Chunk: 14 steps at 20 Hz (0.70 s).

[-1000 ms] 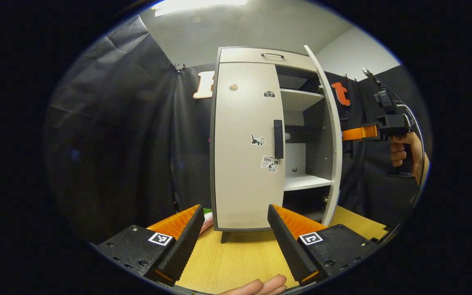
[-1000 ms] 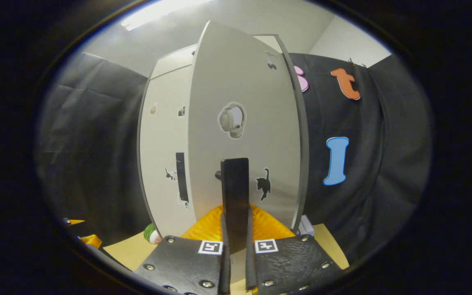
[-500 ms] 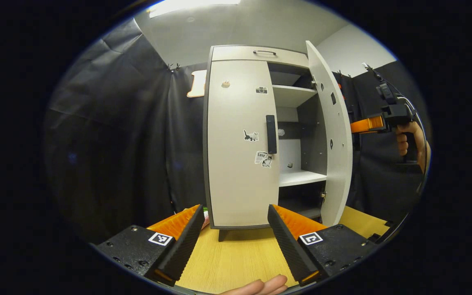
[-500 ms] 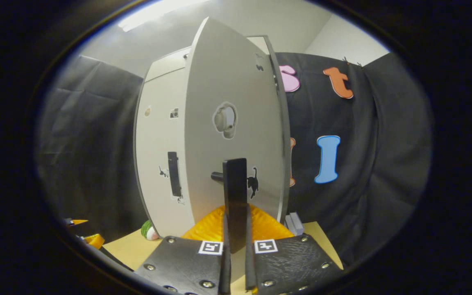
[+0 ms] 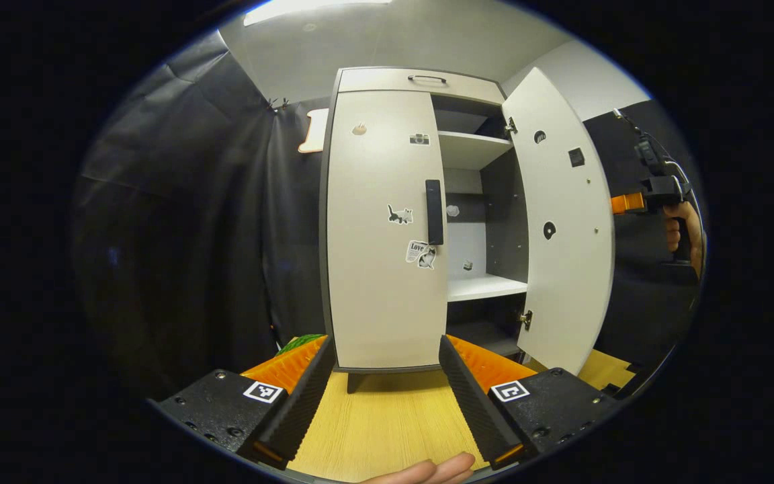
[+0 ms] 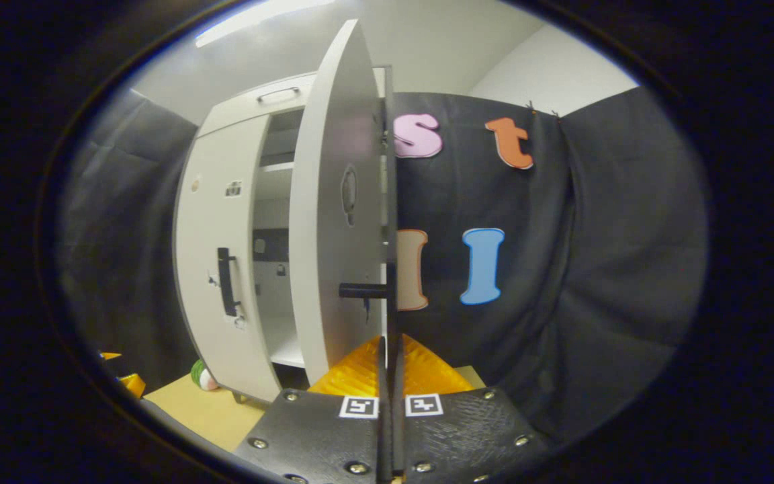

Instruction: Open the right door of the double-door shoe cabinet with the right hand, and open the left door with the left hand.

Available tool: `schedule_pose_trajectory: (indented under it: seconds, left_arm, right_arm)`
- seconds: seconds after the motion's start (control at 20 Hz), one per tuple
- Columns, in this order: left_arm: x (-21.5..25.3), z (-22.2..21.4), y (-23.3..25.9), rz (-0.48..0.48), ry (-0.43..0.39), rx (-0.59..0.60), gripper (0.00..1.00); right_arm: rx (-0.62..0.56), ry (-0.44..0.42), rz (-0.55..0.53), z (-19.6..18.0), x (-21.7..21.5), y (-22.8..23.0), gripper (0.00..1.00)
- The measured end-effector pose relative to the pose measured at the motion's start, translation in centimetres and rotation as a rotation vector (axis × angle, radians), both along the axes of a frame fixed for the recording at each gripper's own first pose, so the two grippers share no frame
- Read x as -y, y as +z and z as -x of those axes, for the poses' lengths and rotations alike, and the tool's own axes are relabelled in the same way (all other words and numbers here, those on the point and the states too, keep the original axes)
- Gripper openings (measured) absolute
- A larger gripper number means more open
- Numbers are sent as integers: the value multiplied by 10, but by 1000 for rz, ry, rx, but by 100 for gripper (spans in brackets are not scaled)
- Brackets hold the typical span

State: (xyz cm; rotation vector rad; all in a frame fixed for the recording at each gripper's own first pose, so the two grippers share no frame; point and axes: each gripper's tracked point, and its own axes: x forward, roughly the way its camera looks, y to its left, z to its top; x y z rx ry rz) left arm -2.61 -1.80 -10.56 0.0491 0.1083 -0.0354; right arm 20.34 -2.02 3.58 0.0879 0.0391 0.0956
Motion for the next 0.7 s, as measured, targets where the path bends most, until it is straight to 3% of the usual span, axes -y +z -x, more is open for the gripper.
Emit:
schedule_pose_trajectory:
  seconds: [0.1, 0.3, 0.35, 0.7]
  left_arm:
    - [2, -1, 0, -1, -3, -7, 97]
    - [5, 0, 2, -11, -2, -1, 97]
    - [6, -1, 2, -13, -2, 1, 97]
    - [8, -8, 2, -16, -4, -6, 97]
  right_arm:
    - [-18, 103, -69, 2, -9, -5, 0]
    - [11, 78, 26, -4, -1, -6, 5]
    - [9, 79, 26, -4, -3, -8, 0]
    - [4, 105, -55, -4, -6, -9, 1]
